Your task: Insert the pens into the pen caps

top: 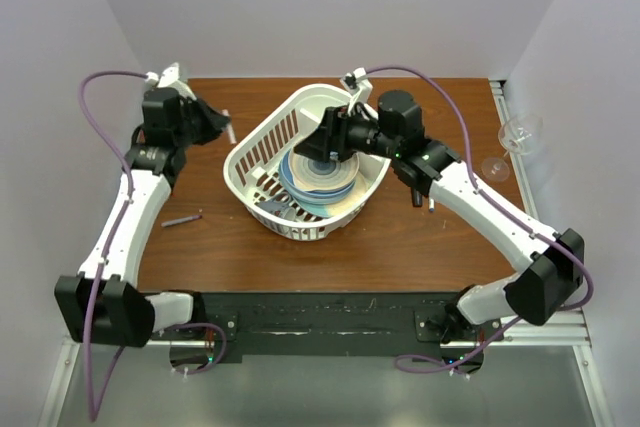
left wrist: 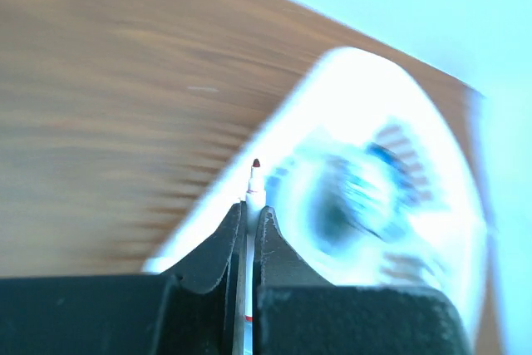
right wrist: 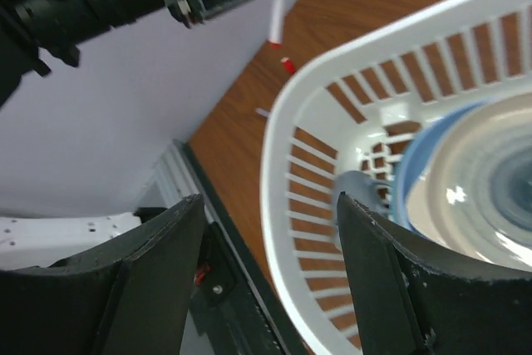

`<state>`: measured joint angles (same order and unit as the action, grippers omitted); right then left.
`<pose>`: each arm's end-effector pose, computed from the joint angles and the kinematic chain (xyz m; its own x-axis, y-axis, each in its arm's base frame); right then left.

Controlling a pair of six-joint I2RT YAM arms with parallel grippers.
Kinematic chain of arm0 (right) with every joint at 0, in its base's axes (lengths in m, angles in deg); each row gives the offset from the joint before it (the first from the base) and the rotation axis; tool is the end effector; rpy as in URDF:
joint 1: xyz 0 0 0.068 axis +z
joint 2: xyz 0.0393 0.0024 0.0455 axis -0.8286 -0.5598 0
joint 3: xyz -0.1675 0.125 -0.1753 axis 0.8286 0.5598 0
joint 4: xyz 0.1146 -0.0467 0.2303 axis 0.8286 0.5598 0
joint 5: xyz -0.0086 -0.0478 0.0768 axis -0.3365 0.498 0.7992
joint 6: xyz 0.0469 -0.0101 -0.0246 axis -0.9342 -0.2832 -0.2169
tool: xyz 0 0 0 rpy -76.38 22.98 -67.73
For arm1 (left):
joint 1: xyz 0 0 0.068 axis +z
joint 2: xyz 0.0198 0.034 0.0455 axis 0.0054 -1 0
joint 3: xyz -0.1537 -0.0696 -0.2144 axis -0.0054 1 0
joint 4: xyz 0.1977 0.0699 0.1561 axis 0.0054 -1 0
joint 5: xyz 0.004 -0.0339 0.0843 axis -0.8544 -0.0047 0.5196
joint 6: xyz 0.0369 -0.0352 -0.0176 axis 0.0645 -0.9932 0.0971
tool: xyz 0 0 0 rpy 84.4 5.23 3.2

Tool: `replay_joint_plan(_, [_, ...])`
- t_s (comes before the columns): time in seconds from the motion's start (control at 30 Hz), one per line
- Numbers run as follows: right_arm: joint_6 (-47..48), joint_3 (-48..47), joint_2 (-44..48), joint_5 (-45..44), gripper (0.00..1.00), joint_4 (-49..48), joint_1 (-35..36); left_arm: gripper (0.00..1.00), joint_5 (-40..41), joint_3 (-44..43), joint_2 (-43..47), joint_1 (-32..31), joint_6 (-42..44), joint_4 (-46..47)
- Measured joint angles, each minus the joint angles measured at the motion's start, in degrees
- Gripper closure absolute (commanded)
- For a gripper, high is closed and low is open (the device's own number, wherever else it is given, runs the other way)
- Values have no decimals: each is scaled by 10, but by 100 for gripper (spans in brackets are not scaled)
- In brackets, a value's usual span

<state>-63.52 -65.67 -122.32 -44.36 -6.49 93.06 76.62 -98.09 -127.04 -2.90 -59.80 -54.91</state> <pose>0.2542 0.2108 0.3904 -0.6177 0.1398 -0.7739 -0.6404 0.4817 0.5982 0.2891 -0.0173 0.3599 -0.4383 -0.5299 -0.7260 -0.1078 0.8329 -0.5428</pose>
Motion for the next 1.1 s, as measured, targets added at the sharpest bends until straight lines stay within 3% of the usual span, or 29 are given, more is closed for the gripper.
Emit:
replay_joint_plan(0.17, [-46,27,-25,7,38,-116,33,100,-133,82,69,-65,-52,109])
replay_joint_plan(0.33, [-63,31,-57,3,46,-166,61,100,-184,142,118,-91,-104,172])
replay_joint_plan(0.67, [-73,43,-63,-45,54,-196,83,100,-206,157,172,-94,-154,222])
replay_joint_plan(1.0, [-89,42,-83,-50,71,-221,100,100,-210,176,189,-94,-167,228])
replay_joint_plan(1.03, [-91,42,-85,-50,74,-224,101,100,-210,176,189,-94,-169,228])
replay_joint_plan(1.07, [-93,43,-86,-50,92,-230,101,100,-210,177,189,-94,-169,228])
replay_joint_plan(1.1, [-95,44,-87,-50,100,-236,101,100,-210,177,189,-94,-169,228])
